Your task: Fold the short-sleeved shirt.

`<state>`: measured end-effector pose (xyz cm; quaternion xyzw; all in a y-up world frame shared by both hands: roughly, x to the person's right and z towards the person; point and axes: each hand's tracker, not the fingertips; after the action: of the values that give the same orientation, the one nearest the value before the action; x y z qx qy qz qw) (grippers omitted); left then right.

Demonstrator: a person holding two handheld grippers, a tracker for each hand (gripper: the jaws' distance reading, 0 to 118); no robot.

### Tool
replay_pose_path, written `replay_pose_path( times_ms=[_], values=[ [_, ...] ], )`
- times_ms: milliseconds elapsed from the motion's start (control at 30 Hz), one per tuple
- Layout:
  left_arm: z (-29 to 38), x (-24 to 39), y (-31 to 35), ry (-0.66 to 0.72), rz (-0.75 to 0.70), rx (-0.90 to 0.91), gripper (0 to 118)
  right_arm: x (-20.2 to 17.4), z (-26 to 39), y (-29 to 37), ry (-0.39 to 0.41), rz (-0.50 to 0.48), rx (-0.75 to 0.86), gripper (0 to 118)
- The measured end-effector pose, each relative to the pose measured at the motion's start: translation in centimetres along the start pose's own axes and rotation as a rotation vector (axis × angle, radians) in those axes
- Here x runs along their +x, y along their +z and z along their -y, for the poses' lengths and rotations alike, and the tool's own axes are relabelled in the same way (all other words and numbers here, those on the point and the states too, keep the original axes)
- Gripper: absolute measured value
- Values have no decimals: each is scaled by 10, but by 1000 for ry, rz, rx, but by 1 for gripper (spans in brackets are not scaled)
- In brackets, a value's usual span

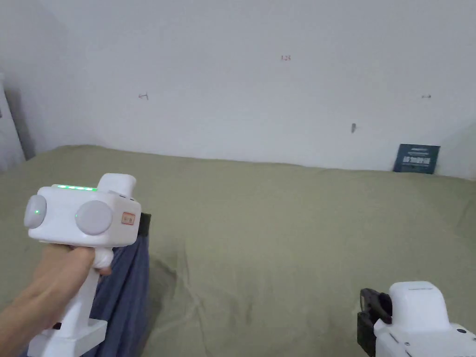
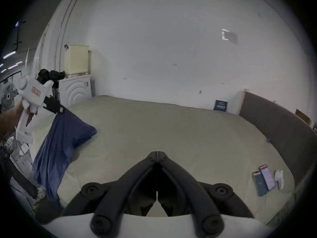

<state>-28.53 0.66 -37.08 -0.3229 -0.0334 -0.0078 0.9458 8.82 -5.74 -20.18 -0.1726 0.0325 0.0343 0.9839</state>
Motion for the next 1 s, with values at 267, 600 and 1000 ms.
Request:
replay_pose_path(
  times_ms=[267, 600, 1000],
  values=[
    [-38, 166, -15, -99, 293, 40, 0, 59, 6, 26, -43, 127, 10, 0],
    [61, 261, -154, -194, 325, -261, 0, 91, 38, 3, -77, 191, -84, 0],
    [96, 227, -167, -98, 299, -163, 109, 95, 53, -17, -108, 192, -137, 0]
  ],
)
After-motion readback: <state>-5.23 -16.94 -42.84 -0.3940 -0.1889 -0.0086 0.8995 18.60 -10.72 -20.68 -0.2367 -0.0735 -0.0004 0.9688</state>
